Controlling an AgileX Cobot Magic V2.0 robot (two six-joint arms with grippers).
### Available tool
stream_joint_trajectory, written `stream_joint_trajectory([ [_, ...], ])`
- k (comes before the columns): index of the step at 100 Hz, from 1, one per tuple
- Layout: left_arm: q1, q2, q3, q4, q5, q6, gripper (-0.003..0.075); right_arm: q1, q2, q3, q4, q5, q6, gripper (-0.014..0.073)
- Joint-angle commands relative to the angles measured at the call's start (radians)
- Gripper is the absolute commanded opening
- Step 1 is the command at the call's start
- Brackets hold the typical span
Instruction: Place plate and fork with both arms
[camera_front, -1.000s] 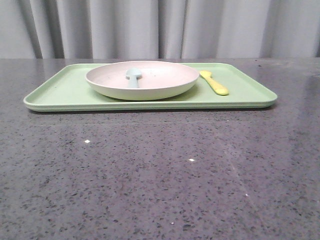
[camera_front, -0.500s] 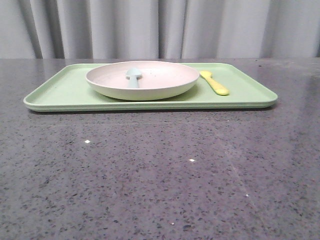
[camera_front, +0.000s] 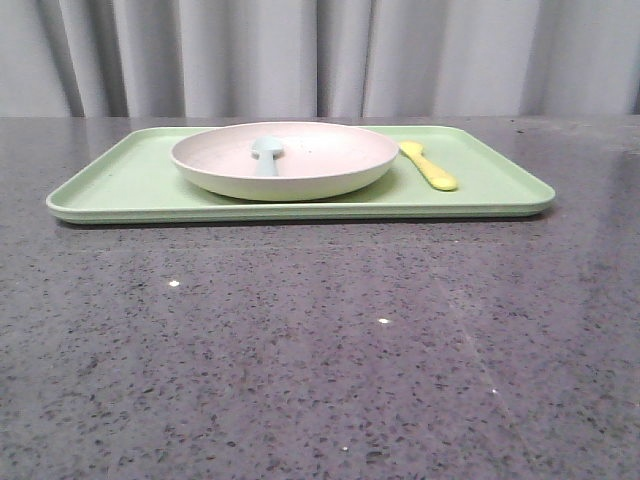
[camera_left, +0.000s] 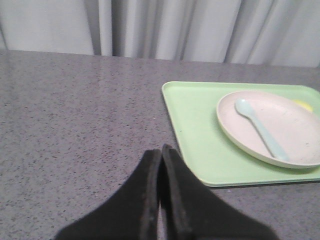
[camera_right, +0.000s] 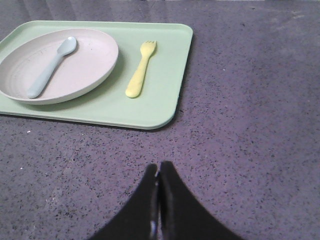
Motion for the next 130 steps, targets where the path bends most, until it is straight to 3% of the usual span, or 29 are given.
stream_joint_trajectory([
  [1,0.009,-0.015,-0.012,-0.045,-0.074,0.048,-0.0020,-0.004,0.001,-0.026,-0.024,-0.078,-0.006,-0.0067],
  [13,0.061,-0.053,0.033,-0.045,-0.112,0.127,-0.0020,-0.004,0.001,-0.026,-0.024,-0.078,-0.006,-0.0067],
  [36,0.169,-0.167,0.192,-0.181,-0.369,0.443,-0.0020,-0.004,0.001,-0.026,-0.024,-0.078,-0.006,-0.0067],
  [58,0.245,-0.257,0.329,-0.202,-0.410,0.440,-0.0020,-0.004,0.001,-0.026,-0.024,-0.078,-0.006,-0.0067],
  [87,0.262,-0.391,0.532,-0.204,-0.493,0.363,-0.0020,-0.004,0.001,-0.026,-0.024,-0.078,-0.006,-0.0067],
  [98,0.262,-0.409,0.530,-0.204,-0.402,0.363,-0.0020,-0.004,0.003,-0.026,-0.024,-0.078,-0.006,-0.0067],
  [130,0.260,-0.409,0.530,-0.204,-0.409,0.363,-0.0020,-0.004,0.002,-0.026,-0.024,-0.076,-0.006,-0.0067],
])
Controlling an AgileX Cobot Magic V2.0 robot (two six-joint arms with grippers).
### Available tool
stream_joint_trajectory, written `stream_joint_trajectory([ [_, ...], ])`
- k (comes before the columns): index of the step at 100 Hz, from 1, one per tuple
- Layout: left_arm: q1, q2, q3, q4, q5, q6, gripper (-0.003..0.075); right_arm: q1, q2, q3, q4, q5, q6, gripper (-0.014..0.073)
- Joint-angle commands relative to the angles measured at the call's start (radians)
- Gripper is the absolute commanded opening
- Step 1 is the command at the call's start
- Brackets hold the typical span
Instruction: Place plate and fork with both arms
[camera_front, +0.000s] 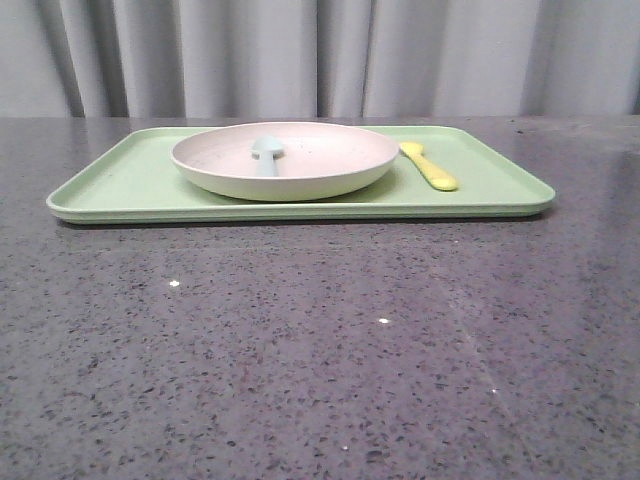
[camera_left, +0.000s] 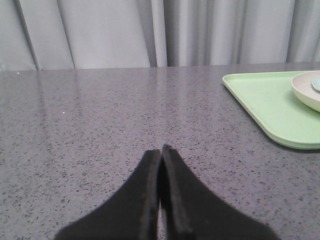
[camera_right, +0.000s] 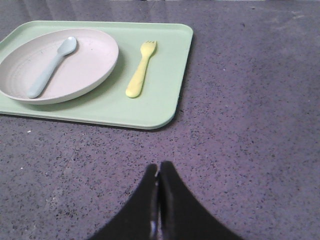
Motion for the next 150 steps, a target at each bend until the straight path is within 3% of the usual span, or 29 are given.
stream_joint_trajectory([
  [1,-0.002,-0.035,0.013,-0.009,-0.075,-0.012,-0.0020,-0.004,0.002,-0.028,-0.023,-0.073,-0.006,-0.0067],
  [137,-0.002,-0.033,0.013,-0.009,-0.075,-0.012,-0.0020,-0.004,0.002,-0.020,-0.058,-0.070,-0.006,-0.0067],
  [150,-0.002,-0.033,0.013,-0.009,-0.075,-0.012,-0.0020,-0.035,0.002,0.011,-0.062,-0.127,-0.014,-0.0067],
])
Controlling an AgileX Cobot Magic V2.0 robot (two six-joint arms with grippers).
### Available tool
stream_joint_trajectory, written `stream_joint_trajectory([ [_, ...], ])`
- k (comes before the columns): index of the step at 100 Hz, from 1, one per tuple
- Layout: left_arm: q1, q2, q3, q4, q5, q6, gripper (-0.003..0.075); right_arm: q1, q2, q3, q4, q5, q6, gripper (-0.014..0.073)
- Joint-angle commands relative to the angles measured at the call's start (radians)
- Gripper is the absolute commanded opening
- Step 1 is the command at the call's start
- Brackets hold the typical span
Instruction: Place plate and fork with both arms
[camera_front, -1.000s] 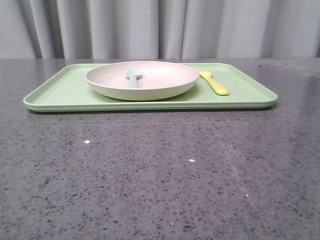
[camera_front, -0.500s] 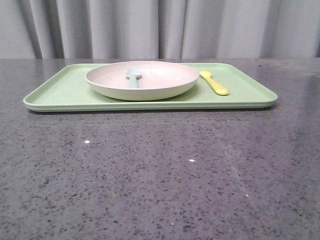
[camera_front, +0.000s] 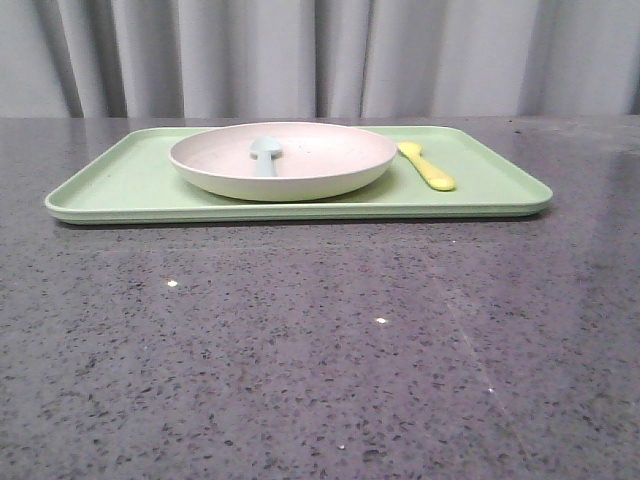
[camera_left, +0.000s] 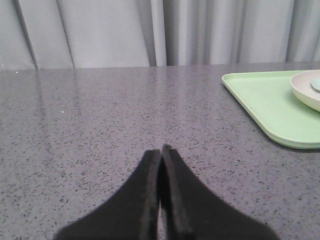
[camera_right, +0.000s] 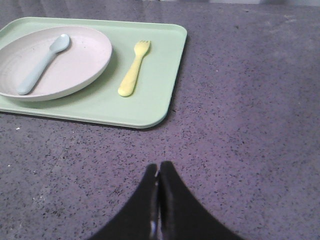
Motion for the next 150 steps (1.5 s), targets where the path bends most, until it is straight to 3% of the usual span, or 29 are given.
stream_joint_trajectory([
  [1,-0.002,-0.033,0.013,-0.009,-0.079,-0.011,-0.0020,-0.026,0.002,-0.006,-0.026,-0.125,-0.018,-0.0067],
  [25,-0.002,-0.033,0.013,-0.009,-0.079,-0.011,-0.0020,-0.158,-0.077,0.123,0.101,-0.374,-0.189,-0.0067],
  [50,-0.002,-0.033,0.013,-0.009,-0.079,-0.011,-0.0020,-0.280,-0.249,0.324,0.150,-0.581,-0.209,-0.0067],
  [91,-0.002,-0.033,0.013,-0.009,-0.079,-0.011,-0.0020,-0.361,-0.449,0.514,0.156,-0.554,-0.209,-0.0067],
  [121,-0.002,-0.033,0.013,-0.009,-0.079,-0.011,-0.0020,-0.361,-0.509,0.511,0.160,-0.440,-0.209,-0.0067],
  [150,-0.002,-0.033,0.013,-0.009,-0.079,-0.011,-0.0020,-0.361,-0.509,0.511,0.160,-0.436,-0.209,-0.0067],
])
